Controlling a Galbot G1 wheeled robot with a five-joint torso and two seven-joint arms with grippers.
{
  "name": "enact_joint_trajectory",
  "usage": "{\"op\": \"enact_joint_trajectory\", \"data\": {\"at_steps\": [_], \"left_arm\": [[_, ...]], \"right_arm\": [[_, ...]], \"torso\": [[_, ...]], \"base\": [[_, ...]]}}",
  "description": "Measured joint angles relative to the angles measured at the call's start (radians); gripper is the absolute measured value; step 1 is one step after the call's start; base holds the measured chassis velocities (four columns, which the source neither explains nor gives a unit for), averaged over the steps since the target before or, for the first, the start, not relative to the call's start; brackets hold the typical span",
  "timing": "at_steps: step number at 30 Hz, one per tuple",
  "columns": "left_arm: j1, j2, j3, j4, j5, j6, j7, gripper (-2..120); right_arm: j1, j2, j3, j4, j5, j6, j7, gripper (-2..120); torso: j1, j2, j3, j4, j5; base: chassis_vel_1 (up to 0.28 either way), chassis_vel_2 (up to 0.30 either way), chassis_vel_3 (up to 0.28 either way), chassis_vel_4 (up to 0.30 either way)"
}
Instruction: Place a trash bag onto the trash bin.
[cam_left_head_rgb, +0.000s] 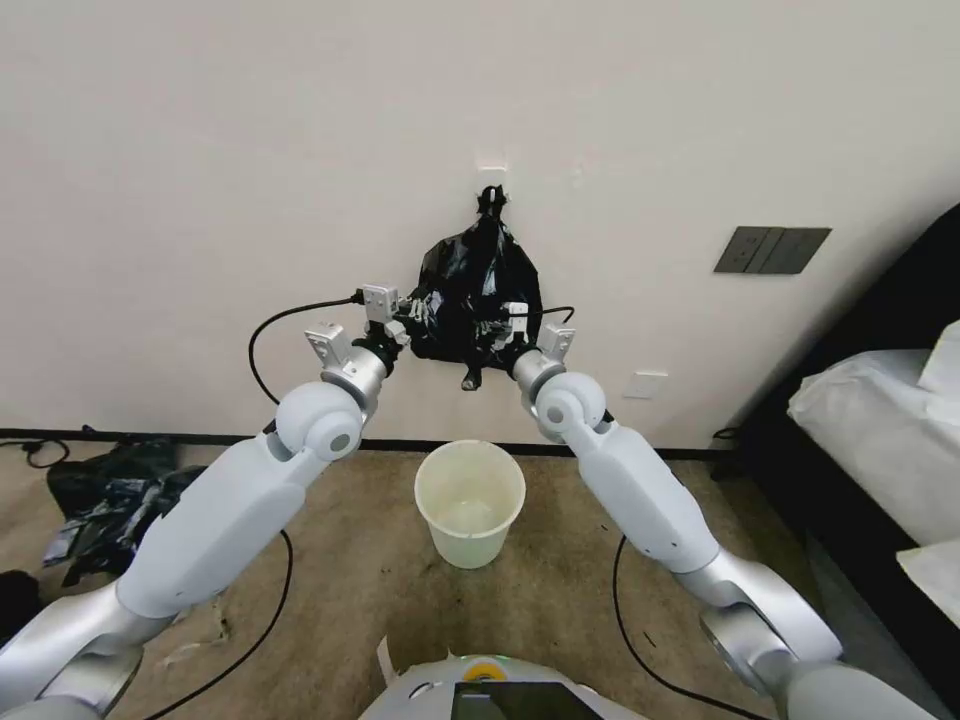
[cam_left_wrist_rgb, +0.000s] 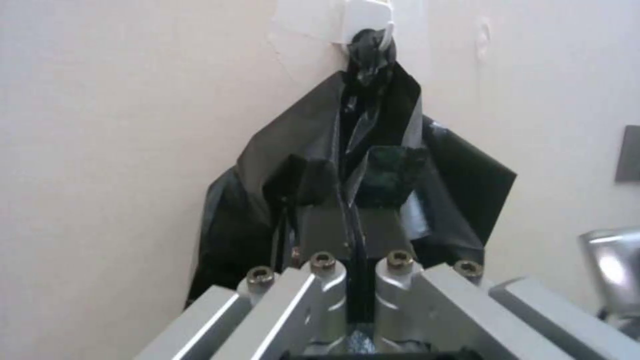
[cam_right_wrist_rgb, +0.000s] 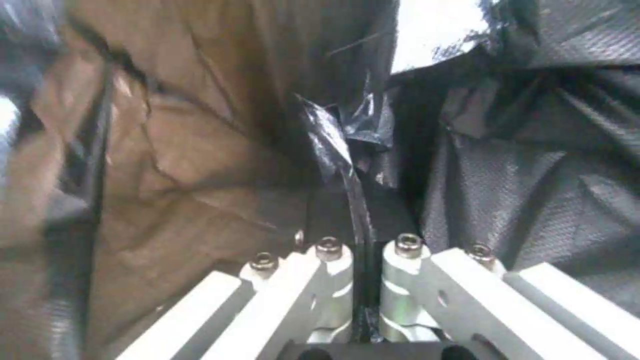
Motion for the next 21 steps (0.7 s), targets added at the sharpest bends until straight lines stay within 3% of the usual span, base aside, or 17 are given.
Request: {"op": "enact_joint_trajectory", "data": {"at_steps": [8,11,18,21], "left_arm": [[0.066,0.012,-0.045,-0.016,0.0,-0.011,0.0,0],[0.129,0.025,-0.083,-0.049,0.002,-0.022,0.001,0],[0.176,0.02,-0.11,-0.075,0.018,-0.034,0.002,0],[0.225,0.01,-0.138,-0.113,0.039,-0.041,0.002,0]], "right_arm": [[-0.136,-0.049,0.132,0.148,0.123,0.05,-0.024,0],[-0.265,-0.105,0.249,0.307,0.28,0.115,-0.066,0],[-0.349,-0.13,0.293,0.395,0.296,0.121,-0.094,0],[-0.42,-0.137,0.303,0.439,0.243,0.119,-0.099,0]], "torso": [[0.0,0.0,0.0,-0.0003,0.0002],[0.0,0.0,0.0,-0.0005,0.0002],[0.0,0.0,0.0,-0.0003,0.0],[0.0,0.0,0.0,-0.0002,0.0003]], "base": [[0.0,0.0,0.0,0.0],[0.0,0.0,0.0,0.0],[0.0,0.0,0.0,0.0],[0.0,0.0,0.0,0.0]]}}
